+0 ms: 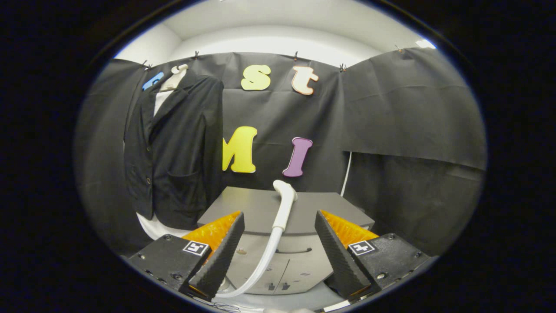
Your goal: Iron the clothes twice with a garment steamer, once on the left side and once on the right side.
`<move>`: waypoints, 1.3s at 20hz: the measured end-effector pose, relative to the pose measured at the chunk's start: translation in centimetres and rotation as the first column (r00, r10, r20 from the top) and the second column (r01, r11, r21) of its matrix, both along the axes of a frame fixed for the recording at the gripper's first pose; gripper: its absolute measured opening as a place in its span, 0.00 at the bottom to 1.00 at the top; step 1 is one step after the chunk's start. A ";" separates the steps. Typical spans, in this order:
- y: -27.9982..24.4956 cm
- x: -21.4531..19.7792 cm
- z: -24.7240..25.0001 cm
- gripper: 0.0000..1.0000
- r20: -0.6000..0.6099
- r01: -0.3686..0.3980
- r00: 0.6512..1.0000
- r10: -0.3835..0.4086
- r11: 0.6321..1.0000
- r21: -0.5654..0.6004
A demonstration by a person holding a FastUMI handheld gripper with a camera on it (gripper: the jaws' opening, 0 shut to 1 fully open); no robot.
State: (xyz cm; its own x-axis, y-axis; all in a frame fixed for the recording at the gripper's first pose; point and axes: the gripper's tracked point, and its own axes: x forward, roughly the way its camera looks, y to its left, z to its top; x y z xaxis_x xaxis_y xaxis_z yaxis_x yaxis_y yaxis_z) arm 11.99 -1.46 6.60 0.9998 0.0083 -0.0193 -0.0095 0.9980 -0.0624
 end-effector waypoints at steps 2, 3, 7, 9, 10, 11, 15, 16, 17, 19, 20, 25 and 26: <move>-0.3 3.3 0.4 1.00 -0.023 -0.030 0.999 0.030 0.999 0.012; -0.4 5.0 0.7 1.00 -0.029 -0.044 0.999 0.045 0.999 0.027; -1.1 11.8 1.3 1.00 -0.068 -0.084 0.994 0.085 0.996 0.012; -1.6 15.3 0.9 1.00 -0.104 -0.105 0.989 0.105 0.994 0.007; -1.8 16.9 0.7 1.00 -0.127 -0.109 0.986 0.109 0.994 0.007; -1.9 18.2 0.3 1.00 -0.140 -0.117 0.983 0.117 0.993 0.009; -2.3 23.7 -2.2 1.00 -0.243 -0.135 0.961 0.133 0.991 0.007; -2.3 24.7 -2.9 1.00 -0.275 -0.139 0.952 0.136 0.990 0.011; -2.2 25.6 -3.7 1.00 -0.299 -0.142 0.944 0.141 0.990 0.019; -2.1 26.7 -5.6 1.00 -0.358 -0.147 0.921 0.152 0.988 0.040; -2.1 27.1 -6.3 0.96 -0.381 -0.148 0.912 0.154 0.988 0.044; -2.1 28.2 -9.2 0.84 -0.456 -0.153 0.875 0.164 0.986 0.061; -1.7 28.2 -9.3 0.78 -0.462 -0.163 0.868 0.181 0.984 0.077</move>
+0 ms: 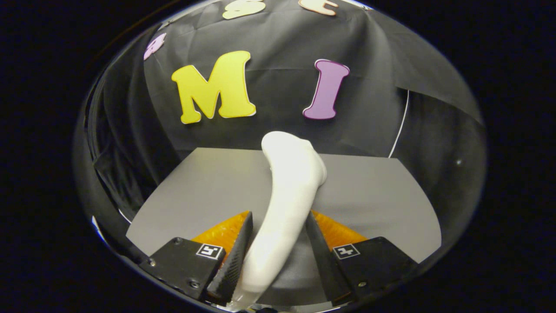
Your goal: Iron the clothes twice with a garment steamer, once on the left side and once on the right side.
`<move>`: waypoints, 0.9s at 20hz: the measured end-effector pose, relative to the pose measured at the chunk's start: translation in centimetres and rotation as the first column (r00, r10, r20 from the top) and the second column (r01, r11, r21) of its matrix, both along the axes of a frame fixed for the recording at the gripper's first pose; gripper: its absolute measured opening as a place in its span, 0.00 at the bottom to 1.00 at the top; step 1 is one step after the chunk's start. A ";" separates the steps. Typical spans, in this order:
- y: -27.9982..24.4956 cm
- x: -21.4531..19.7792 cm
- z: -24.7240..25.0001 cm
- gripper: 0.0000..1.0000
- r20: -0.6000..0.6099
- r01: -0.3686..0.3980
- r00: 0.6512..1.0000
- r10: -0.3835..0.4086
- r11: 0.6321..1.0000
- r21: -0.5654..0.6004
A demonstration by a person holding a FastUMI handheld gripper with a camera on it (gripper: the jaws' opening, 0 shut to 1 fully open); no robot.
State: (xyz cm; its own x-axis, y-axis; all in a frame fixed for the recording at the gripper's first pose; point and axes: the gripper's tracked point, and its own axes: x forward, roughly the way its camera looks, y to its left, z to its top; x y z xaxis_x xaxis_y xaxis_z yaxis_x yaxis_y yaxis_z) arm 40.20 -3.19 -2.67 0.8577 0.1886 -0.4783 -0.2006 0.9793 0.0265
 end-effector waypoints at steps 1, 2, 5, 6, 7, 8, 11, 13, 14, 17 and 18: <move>0.2 -0.1 -0.2 0.74 -0.012 -0.003 1.000 0.003 1.000 0.007; 0.2 -0.1 -0.5 0.71 -0.024 0.000 1.000 0.000 1.000 0.022; 0.4 0.0 -0.3 0.67 -0.019 0.030 0.999 -0.029 0.998 0.051; 0.4 0.0 -0.4 0.64 -0.018 0.030 0.999 -0.029 0.998 0.049; 0.5 -0.1 -0.3 0.61 -0.021 0.035 0.999 -0.034 0.998 0.060; 0.6 0.0 -0.3 0.58 -0.024 0.046 0.999 -0.044 0.996 0.078; 1.3 -0.4 -0.1 0.49 -0.025 0.047 0.999 -0.044 0.992 0.113; 1.9 -1.2 0.6 0.44 0.016 0.043 0.999 -0.045 0.992 0.117; 2.3 -1.6 1.2 0.42 0.038 0.042 0.998 -0.047 0.992 0.122; 2.4 -4.0 2.7 0.41 0.099 0.066 0.992 -0.078 0.990 0.123; 2.6 -5.0 3.4 0.40 0.112 0.071 0.990 -0.085 0.989 0.129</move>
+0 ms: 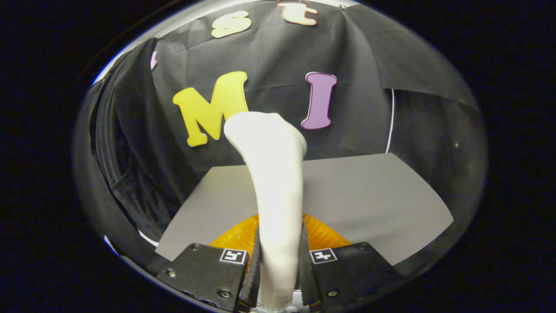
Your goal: Iron the clothes twice with a garment steamer, once on the left side and once on the right side.
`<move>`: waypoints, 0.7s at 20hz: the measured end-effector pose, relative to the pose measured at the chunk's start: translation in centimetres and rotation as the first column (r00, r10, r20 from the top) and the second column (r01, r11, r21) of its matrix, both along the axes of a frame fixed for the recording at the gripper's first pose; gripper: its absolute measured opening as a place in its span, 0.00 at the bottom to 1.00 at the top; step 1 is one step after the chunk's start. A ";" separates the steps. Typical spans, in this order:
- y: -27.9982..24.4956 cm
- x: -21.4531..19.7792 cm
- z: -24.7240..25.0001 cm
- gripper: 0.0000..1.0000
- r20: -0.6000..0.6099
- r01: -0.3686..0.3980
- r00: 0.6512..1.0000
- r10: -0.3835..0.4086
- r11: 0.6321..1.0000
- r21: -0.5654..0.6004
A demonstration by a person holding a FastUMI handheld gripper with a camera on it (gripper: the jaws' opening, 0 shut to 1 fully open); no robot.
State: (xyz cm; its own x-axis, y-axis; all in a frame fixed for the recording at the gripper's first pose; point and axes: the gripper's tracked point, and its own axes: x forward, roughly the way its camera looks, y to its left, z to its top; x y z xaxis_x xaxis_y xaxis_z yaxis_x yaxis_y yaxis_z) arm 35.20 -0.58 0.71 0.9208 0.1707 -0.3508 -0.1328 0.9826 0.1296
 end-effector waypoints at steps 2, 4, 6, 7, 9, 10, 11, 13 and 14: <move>0.2 -1.9 1.6 0.40 0.038 0.026 0.999 -0.026 1.000 0.009; 0.1 -3.8 3.1 0.40 0.074 0.048 0.996 -0.049 0.999 0.012; 0.6 -6.2 4.8 0.40 0.104 0.067 0.992 -0.070 0.997 0.033; 1.0 -7.2 5.7 0.40 0.120 0.072 0.990 -0.076 0.997 0.032; 1.9 -8.9 7.8 0.40 0.163 0.083 0.983 -0.088 0.996 0.037; 2.3 -9.9 9.0 0.40 0.184 0.087 0.979 -0.092 0.996 0.035; 2.9 -10.9 10.1 0.40 0.209 0.090 0.973 -0.094 0.995 0.031; 4.5 -12.5 12.7 0.40 0.263 0.095 0.960 -0.099 0.995 0.026; 5.4 -13.3 14.0 0.40 0.286 0.091 0.953 -0.095 0.996 0.025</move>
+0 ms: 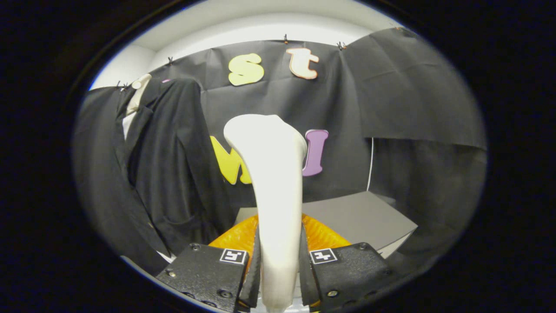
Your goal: Iron the clothes twice with a garment steamer, once on the left side and once on the right side.
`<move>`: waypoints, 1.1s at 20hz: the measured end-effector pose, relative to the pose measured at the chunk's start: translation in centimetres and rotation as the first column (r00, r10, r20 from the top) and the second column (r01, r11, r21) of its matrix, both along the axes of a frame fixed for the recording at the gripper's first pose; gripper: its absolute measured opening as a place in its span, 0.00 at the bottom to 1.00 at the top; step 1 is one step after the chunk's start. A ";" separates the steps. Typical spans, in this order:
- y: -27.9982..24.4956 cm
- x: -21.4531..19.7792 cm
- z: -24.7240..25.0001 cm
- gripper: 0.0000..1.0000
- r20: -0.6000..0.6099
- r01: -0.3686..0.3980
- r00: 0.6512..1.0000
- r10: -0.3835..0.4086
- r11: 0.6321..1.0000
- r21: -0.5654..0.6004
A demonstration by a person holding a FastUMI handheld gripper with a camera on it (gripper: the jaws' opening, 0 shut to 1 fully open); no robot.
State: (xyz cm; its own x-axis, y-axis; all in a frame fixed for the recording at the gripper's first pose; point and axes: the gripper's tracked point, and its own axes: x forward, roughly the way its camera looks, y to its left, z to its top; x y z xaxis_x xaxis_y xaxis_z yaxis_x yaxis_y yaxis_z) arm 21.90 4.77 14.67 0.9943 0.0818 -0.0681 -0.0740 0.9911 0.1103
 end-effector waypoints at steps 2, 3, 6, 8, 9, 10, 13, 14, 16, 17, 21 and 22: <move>2.1 -1.2 2.8 0.40 0.050 -0.010 0.999 0.010 1.000 -0.004; 3.1 -1.7 3.9 0.40 0.071 -0.015 0.997 0.015 1.000 -0.008; 7.0 -2.9 7.5 0.40 0.127 -0.038 0.991 0.039 0.999 -0.012; 9.6 -3.5 9.5 0.40 0.159 -0.050 0.986 0.052 0.999 -0.021; 10.9 -3.6 10.4 0.40 0.171 -0.056 0.983 0.060 0.998 -0.028; 12.3 -3.7 11.4 0.40 0.185 -0.065 0.980 0.070 0.997 -0.031; 15.8 -3.9 13.6 0.40 0.219 -0.075 0.972 0.085 0.996 -0.054; 16.9 -3.8 14.3 0.40 0.229 -0.078 0.969 0.090 0.995 -0.061; 18.9 -3.4 15.4 0.39 0.242 -0.078 0.966 0.092 0.995 -0.067; 19.7 -3.1 15.9 0.40 0.247 -0.075 0.965 0.090 0.995 -0.072; 22.1 -1.8 16.8 0.40 0.243 -0.065 0.966 0.084 0.994 -0.082; 22.4 -1.5 16.6 0.40 0.235 -0.062 0.969 0.081 0.994 -0.088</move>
